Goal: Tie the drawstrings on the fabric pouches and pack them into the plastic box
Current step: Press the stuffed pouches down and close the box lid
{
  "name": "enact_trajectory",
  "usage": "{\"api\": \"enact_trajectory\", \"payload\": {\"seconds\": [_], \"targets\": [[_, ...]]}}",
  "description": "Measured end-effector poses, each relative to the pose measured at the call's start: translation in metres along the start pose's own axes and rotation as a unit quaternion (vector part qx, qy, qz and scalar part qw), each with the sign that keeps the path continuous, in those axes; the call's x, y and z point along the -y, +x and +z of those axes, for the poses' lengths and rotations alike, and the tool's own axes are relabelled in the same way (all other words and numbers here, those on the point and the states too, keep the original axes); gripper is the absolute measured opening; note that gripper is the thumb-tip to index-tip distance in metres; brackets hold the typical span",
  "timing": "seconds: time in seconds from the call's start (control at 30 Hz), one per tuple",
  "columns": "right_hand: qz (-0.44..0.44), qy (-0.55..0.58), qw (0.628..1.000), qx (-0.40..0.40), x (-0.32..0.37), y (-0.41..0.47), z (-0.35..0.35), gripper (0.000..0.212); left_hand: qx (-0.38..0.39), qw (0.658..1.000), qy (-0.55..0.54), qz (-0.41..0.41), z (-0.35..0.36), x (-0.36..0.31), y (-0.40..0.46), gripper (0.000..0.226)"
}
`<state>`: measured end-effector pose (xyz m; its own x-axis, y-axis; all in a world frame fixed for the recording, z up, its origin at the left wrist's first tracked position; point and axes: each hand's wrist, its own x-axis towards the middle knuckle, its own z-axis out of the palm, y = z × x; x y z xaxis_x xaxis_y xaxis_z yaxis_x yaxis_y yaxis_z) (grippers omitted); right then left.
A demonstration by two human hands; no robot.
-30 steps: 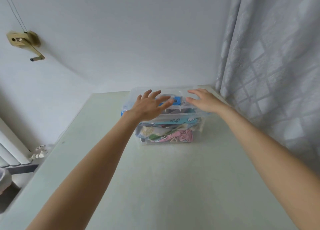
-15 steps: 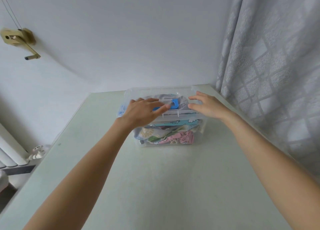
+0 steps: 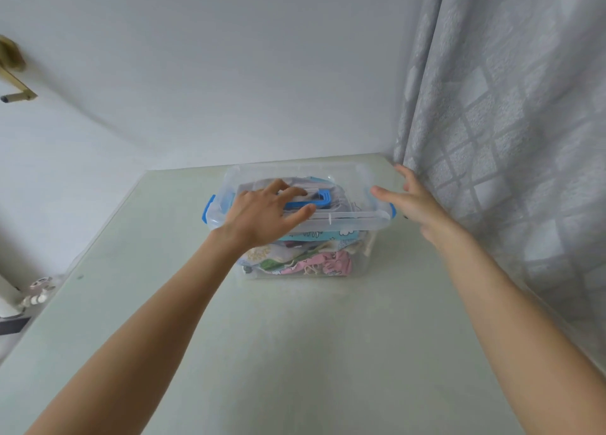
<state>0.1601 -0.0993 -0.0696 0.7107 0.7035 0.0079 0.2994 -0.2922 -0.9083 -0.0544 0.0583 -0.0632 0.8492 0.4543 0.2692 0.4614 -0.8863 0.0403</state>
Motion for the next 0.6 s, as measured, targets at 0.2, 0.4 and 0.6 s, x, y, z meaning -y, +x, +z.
{"api": "enact_trajectory", "payload": {"seconds": [0.2, 0.4, 0.6], "targets": [[0.016, 0.099, 0.993, -0.063, 0.001, -0.004, 0.017, 0.08, -0.061, 0.998, -0.005, -0.01, 0.008, -0.002, 0.0, 0.064], [-0.067, -0.136, 0.985, -0.076, 0.013, -0.015, 0.034, 0.039, -0.093, 0.995, -0.003, -0.036, 0.011, -0.005, 0.0, 0.065], [-0.273, -0.422, 0.859, -0.099, 0.048, -0.038, 0.056, 0.052, -0.346, 0.904, -0.243, -0.066, -0.004, -0.004, -0.026, 0.024]]}}
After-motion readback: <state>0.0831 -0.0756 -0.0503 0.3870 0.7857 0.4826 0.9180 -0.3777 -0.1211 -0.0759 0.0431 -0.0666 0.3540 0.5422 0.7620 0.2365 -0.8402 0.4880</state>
